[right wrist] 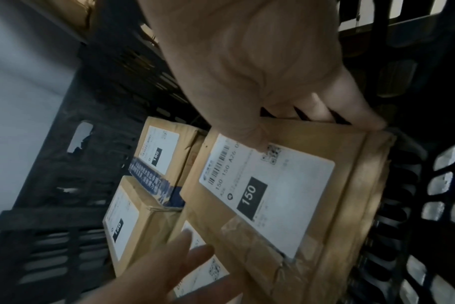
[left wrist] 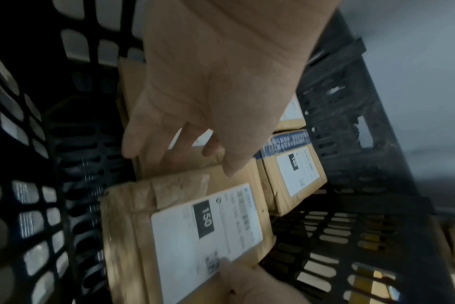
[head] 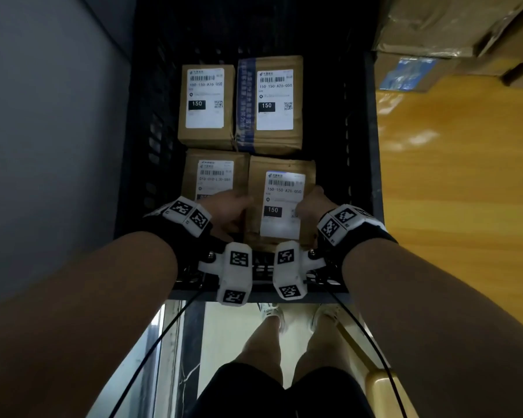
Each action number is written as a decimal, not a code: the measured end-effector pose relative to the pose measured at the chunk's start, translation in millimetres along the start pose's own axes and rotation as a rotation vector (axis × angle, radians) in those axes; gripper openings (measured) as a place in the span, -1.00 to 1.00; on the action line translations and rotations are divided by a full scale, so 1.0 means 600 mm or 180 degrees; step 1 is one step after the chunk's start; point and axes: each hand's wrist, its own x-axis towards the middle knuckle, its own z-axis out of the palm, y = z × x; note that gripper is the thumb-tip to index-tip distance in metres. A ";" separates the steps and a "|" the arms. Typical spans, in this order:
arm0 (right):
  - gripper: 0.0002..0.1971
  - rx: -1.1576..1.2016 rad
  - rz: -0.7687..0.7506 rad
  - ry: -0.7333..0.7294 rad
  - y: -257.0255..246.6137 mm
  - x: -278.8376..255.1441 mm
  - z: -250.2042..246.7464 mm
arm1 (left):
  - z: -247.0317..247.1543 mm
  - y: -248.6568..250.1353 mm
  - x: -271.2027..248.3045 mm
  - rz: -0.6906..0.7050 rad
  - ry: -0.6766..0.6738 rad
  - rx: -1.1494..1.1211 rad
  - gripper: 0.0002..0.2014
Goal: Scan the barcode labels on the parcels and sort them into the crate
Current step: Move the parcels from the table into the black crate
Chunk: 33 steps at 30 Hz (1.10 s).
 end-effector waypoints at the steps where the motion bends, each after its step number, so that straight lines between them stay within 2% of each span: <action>1: -0.46 -0.0020 0.0012 0.0093 -0.001 0.006 0.000 | 0.006 0.004 0.001 -0.0053 -0.0095 -0.0090 -0.73; 3: -0.51 0.0017 0.0047 0.0209 0.000 0.008 -0.007 | 0.013 0.009 0.006 -0.0080 -0.0170 -0.0234 -0.69; 4: -0.60 0.0212 0.0120 0.0248 -0.002 0.013 -0.009 | 0.014 0.010 0.007 -0.0066 -0.0162 -0.0306 -0.68; 5: -0.79 0.0468 0.0246 0.0285 -0.003 0.017 -0.010 | 0.015 0.010 0.009 -0.0042 -0.0134 -0.0374 -0.71; 6: -0.86 0.0629 0.0269 0.0365 -0.005 0.013 -0.012 | 0.014 0.010 0.009 -0.0008 -0.0112 -0.0439 -0.78; 7: -0.65 0.0752 0.0266 0.0377 -0.008 0.014 -0.009 | 0.012 0.010 0.009 0.0027 -0.0092 -0.0509 -0.83; 8: -0.52 0.0829 0.0279 0.0316 -0.013 0.008 -0.008 | 0.009 0.010 0.008 0.0080 -0.0050 -0.0548 -0.85; 13: -0.38 0.0998 0.0209 -0.0063 -0.012 0.004 0.000 | -0.013 0.008 -0.001 0.0454 0.0472 0.0247 -0.62; 16: -0.27 0.0755 0.0096 0.0044 -0.013 -0.007 -0.003 | -0.027 0.006 -0.015 0.0590 0.0634 0.0407 -0.69; 20: -0.36 0.0642 -0.0208 0.0356 -0.039 -0.055 -0.035 | -0.037 0.025 -0.053 0.0693 0.0678 0.0288 -0.79; 23: -0.60 0.0535 -0.0788 0.0228 -0.071 -0.111 -0.084 | -0.041 0.056 -0.093 0.0946 0.0771 0.0328 -0.81; 25: -0.63 0.0557 -0.1027 0.0144 -0.084 -0.144 -0.121 | -0.040 0.085 -0.123 0.1133 0.0782 0.0376 -0.78; 29: -0.74 0.0774 -0.1121 0.0259 -0.094 -0.209 -0.207 | -0.032 0.151 -0.187 0.1465 0.0720 0.0289 -0.79; 33: -0.71 0.1212 -0.1186 0.0360 -0.100 -0.267 -0.304 | -0.011 0.230 -0.260 0.1952 0.0718 0.0447 -0.73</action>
